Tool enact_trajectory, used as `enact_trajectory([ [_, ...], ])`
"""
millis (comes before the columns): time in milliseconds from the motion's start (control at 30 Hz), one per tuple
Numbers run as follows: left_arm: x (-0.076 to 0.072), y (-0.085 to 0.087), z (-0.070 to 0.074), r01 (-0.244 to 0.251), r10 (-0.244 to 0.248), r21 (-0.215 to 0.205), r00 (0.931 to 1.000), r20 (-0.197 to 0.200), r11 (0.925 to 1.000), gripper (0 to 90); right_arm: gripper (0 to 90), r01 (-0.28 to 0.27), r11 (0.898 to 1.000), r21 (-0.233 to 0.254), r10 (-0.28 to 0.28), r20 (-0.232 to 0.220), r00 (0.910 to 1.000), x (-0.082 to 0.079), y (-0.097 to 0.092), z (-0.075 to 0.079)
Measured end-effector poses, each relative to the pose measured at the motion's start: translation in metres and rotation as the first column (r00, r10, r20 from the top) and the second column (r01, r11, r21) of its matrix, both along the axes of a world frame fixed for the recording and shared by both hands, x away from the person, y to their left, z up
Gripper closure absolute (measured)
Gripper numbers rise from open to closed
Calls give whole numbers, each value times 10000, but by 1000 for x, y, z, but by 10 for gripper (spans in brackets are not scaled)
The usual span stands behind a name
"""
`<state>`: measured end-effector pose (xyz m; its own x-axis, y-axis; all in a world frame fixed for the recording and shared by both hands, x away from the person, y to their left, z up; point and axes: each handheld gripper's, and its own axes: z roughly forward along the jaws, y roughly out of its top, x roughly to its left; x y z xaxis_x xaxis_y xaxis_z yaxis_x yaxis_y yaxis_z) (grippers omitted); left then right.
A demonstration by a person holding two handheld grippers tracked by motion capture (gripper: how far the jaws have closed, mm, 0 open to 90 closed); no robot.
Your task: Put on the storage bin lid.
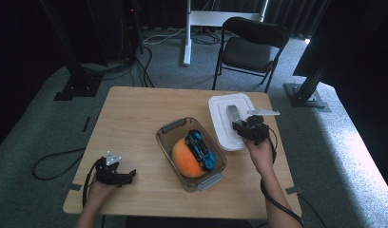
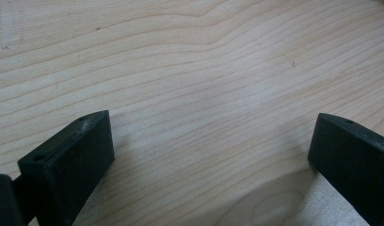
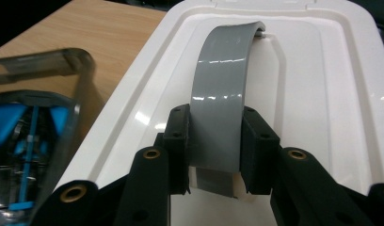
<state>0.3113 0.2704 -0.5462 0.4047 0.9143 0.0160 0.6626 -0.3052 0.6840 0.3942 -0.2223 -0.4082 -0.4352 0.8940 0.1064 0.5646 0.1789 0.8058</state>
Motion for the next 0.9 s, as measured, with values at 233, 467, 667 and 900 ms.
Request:
enact_trajectory([
  [233, 0, 0, 0, -2, 2, -4, 10000, 4, 10000, 12, 677, -599, 9981, 149, 595, 260, 9979, -11, 13, 13],
  [467, 0, 0, 0, -11, 11, -13, 10000, 8, 10000, 11, 678, -1175, 9925, 333, 1160, 438, 9923, -20, 28, 20],
  [667, 0, 0, 0, -11, 11, -18, 10000, -3, 10000, 11, 677, -1863, 9818, 362, 1847, 426, 9819, -30, 48, 24],
  [900, 0, 0, 0, -30, 30, -39, 10000, 8, 10000, 12, 677, -2902, 9563, 362, 2894, 263, 9569, -44, 78, 20],
])
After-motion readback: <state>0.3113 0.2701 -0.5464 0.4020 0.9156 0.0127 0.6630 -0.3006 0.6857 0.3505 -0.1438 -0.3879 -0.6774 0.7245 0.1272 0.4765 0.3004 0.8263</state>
